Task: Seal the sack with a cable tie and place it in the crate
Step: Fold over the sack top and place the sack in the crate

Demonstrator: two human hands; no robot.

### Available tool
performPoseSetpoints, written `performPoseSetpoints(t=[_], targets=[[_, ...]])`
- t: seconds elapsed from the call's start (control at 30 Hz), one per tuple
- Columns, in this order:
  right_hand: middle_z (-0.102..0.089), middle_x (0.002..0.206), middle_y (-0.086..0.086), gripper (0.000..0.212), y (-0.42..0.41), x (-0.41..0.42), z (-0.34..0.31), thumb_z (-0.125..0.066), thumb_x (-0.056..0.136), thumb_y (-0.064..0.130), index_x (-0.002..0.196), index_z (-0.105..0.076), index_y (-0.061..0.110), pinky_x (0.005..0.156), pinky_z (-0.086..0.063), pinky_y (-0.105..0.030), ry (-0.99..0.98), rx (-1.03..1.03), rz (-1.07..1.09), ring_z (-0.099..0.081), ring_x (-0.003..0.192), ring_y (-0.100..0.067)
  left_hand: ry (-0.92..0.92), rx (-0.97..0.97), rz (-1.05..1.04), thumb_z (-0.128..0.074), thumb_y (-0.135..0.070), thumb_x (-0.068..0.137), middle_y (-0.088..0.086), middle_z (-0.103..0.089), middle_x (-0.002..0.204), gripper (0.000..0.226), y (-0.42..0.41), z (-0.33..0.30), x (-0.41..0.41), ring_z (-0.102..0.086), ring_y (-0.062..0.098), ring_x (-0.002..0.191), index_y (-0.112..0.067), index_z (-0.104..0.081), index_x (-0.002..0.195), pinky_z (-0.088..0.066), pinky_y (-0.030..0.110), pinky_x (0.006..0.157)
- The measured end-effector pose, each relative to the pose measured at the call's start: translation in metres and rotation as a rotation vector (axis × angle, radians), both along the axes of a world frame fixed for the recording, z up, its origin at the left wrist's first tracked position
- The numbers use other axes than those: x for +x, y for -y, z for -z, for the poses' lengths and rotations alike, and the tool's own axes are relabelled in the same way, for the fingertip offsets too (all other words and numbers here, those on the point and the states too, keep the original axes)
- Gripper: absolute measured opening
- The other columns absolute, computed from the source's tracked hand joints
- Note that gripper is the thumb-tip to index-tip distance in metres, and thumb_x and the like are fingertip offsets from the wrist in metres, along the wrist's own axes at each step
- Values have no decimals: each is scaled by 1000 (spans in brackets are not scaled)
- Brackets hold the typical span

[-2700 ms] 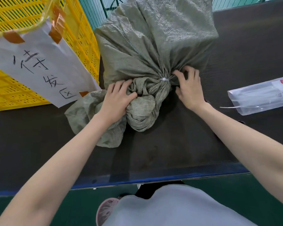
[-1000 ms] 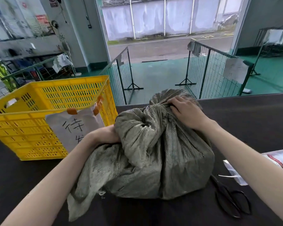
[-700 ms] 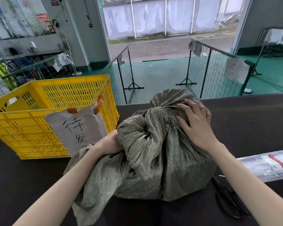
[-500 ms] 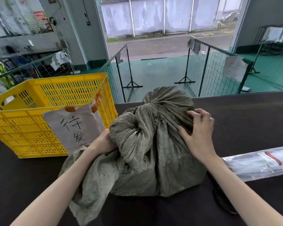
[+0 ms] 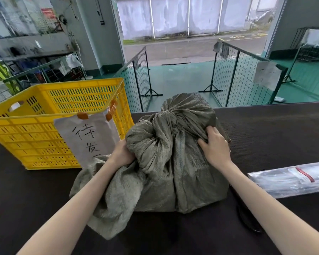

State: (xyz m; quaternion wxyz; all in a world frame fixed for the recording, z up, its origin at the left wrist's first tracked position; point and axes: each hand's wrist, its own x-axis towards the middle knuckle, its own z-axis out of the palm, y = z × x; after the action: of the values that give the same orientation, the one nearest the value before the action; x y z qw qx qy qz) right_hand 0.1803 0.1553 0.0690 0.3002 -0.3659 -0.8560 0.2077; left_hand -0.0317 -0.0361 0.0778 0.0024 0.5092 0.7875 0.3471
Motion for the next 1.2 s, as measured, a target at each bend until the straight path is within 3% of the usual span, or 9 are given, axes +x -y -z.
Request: performPoseSetpoints(t=[0.13, 0.2, 0.33, 0.5, 0.63, 0.77, 0.93, 1.07, 1.2], targets=[[-58, 83, -11, 18, 1, -3, -11, -53, 89, 20, 84, -50, 4, 63, -33, -38, -106, -135, 39, -55, 81, -34, 109, 168, -79, -60, -19, 74, 26, -65, 102, 42, -3, -2, 13, -61, 32, 100, 14, -62, 100, -46, 32, 81], [-61, 80, -8, 16, 2, -3, -20, -50, 89, 18, 85, -55, 4, 65, -36, -40, -226, -244, 40, -56, 79, -32, 186, 251, -75, -60, -26, 73, 28, -61, 111, 56, -5, -8, 16, -58, 34, 107, 14, -55, 113, -47, 40, 93], [-68, 94, -7, 20, 3, 0, -44, -46, 90, 14, 98, -63, 10, 77, -45, -40, -453, -343, 29, -59, 87, -25, 245, 394, -93, -64, -21, 70, 31, -60, 112, 61, -16, -26, 24, -57, 38, 108, 16, -50, 117, -45, 40, 96], [-62, 79, 3, 16, -5, 3, -81, -45, 91, 11, 95, -60, 17, 61, -38, -30, -622, -297, 12, -52, 69, -10, 180, 519, -63, -59, -34, 68, 28, -60, 110, 70, -33, -58, 30, -55, 25, 105, 18, -50, 115, -44, 25, 90], [-51, 72, 0, 9, -17, 9, -104, -45, 90, 7, 83, -51, 8, 53, -29, -18, -768, -250, 6, -42, 62, -10, 64, 614, -37, -62, -34, 73, 15, -58, 107, 58, -49, -89, 37, -53, -9, 101, 9, -53, 111, -39, 7, 88], [-37, 65, 2, 16, -33, 12, -131, -46, 87, 6, 73, -41, 12, 49, -21, -23, -861, -169, -1, -30, 57, -10, -13, 682, -34, -59, -34, 75, 25, -60, 108, 56, -67, -116, 33, -57, 17, 107, 13, -55, 107, -45, 30, 95], [-36, 65, 5, 18, -48, 11, -166, -45, 84, 7, 69, -37, 15, 53, -22, -23, -947, -115, -65, -30, 62, -12, -39, 779, -18, -59, -26, 75, 8, -59, 101, 41, -81, -154, 39, -53, -10, 99, 1, -56, 105, -41, 17, 91], [-33, 66, -8, 12, -54, 8, -192, -44, 80, 8, 72, -39, 2, 55, -21, -26, -1029, -47, -125, -26, 62, -11, -196, 763, -88, -61, -28, 71, 40, -48, 123, 65, -85, -176, 41, -45, 41, 123, 8, -46, 124, -29, 52, 108], [-33, 62, 4, 13, -53, 1, -218, -46, 83, 4, 73, -39, 8, 52, -25, -18, -1058, 2, -173, -27, 52, -2, -293, 833, -40, -60, -29, 69, 32, -45, 126, 63, -81, -206, 40, -43, 40, 124, -23, -40, 129, -28, 60, 108]])
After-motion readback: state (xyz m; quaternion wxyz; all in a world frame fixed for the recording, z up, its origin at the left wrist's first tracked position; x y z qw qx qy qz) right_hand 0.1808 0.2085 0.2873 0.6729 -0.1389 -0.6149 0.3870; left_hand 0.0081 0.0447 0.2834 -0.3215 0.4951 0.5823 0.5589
